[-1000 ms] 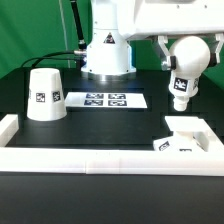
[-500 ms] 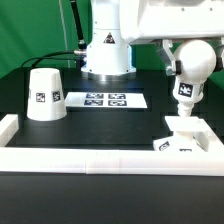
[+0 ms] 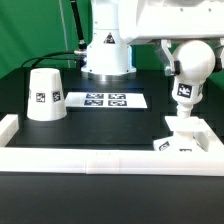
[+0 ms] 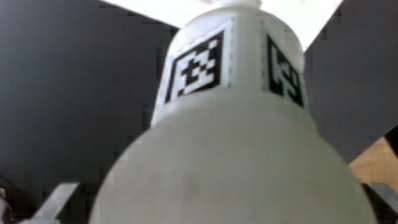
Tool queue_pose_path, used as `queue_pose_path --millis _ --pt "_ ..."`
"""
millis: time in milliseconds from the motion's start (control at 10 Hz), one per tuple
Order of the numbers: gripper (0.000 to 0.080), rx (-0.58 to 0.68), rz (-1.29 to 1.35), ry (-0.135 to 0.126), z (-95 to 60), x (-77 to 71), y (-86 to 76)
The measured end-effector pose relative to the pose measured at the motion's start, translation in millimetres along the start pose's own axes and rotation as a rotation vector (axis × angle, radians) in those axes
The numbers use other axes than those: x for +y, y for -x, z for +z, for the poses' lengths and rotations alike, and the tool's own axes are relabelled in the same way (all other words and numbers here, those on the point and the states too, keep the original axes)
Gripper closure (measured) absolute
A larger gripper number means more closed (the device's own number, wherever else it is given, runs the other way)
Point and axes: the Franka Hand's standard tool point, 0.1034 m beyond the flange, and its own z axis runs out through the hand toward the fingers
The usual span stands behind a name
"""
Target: Assemble lamp
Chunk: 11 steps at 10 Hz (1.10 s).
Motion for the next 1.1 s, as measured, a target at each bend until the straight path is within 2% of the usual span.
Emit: queue_pose_path --millis 200,300,600,900,1100 --pt "0.0220 0.022 0.000 0.011 0.5 -1.0 3.9" --pt "0.0220 0.066 -0.001 0.033 -0.3 0.4 7.5" --pt "0.0220 0.127 -0.002 0.065 -0.1 1.3 17.7" --pt "0.0220 0.127 -0.001 0.057 -0.1 -9.0 16.2" --pt "0.0220 0.126 -0.002 0.057 0.2 -9.0 16.5"
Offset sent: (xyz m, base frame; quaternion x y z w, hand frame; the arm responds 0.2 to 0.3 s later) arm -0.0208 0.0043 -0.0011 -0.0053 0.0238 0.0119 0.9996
